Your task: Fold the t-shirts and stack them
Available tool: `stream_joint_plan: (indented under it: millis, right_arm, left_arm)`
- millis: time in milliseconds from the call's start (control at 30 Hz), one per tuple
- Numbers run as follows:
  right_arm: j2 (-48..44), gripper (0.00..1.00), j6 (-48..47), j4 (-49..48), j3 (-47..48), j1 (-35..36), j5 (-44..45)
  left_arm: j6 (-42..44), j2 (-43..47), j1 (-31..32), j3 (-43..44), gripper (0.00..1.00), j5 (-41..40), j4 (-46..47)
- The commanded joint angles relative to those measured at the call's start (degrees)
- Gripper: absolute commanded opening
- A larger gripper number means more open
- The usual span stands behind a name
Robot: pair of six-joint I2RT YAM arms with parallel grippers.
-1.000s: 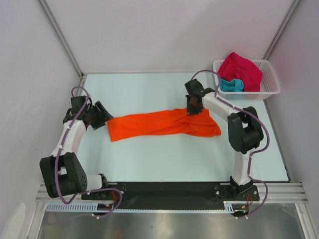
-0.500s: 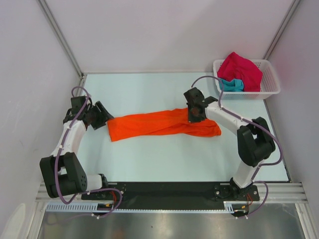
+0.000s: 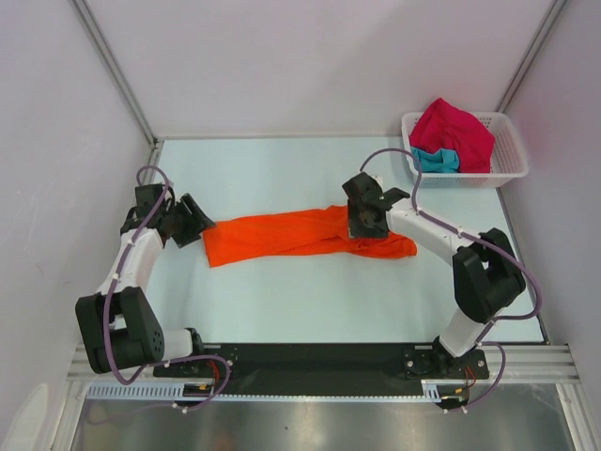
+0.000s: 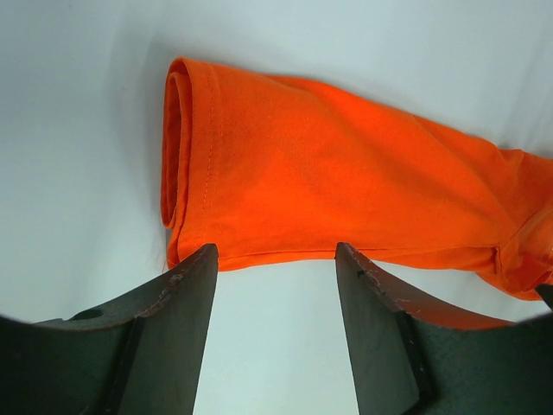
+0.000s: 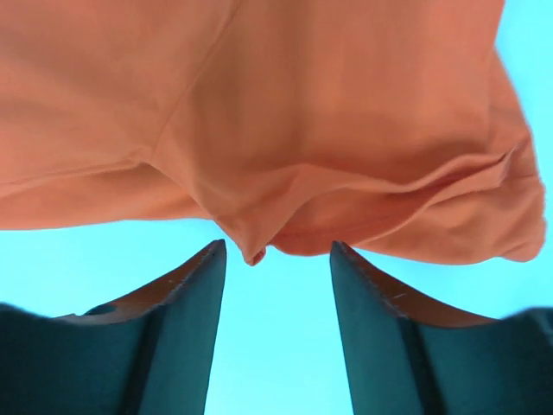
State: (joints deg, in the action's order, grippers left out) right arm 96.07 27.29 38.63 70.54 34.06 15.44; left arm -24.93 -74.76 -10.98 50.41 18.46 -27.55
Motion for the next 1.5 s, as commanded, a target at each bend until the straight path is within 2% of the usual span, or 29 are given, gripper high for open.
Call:
stream_joint_plan:
  millis: [0,200,367,533,767,1000,1133,1333,1467]
  right_arm:
    - [2.6,0.59,-1.6,1.3,8.1,0.2,4.6]
    - [9.0,0.6,-5.0,2.3,17.5,-1.5,5.3]
    - [13.3,0.59,-6.2,1.9,19.6,-3.0,5.6]
    - [12.2,0.58,-5.4,0.7,14.9,-3.5,6.2]
    - [3.3,0.57,-2.6,-0.6,1.9,-2.5,6.5]
    - [-4.4,0.57,1.3,1.1,-5.9,-0.5,7.1]
    - [-6.9,0.57,2.3,1.2,-6.6,0.4,7.1]
    - [-3.4,0.58,0.2,2.0,-0.9,-0.9,8.6]
    - [-2.5,0.59,-0.3,0.8,2.0,-3.2,4.3]
  left_arm:
    - [0.4,1.1,-0.1,0.7,0.62,1.2,1.2]
    - [0.6,1.8,-0.5,0.7,0.62,1.2,0.7]
    - [1.0,2.1,-1.2,0.9,0.62,1.1,0.2]
    - [1.3,2.0,-1.8,0.9,0.62,1.3,0.1]
    - [1.3,1.4,-1.9,0.4,0.62,1.9,0.7]
    - [1.4,1.0,-1.9,-0.3,0.62,2.2,1.3]
    - [0.9,0.9,-1.9,-0.3,0.62,2.7,1.6]
    - [0.3,0.6,-1.8,0.8,0.62,1.8,1.6]
    - [-0.9,-3.7,-2.2,6.8,0.62,0.4,0.9]
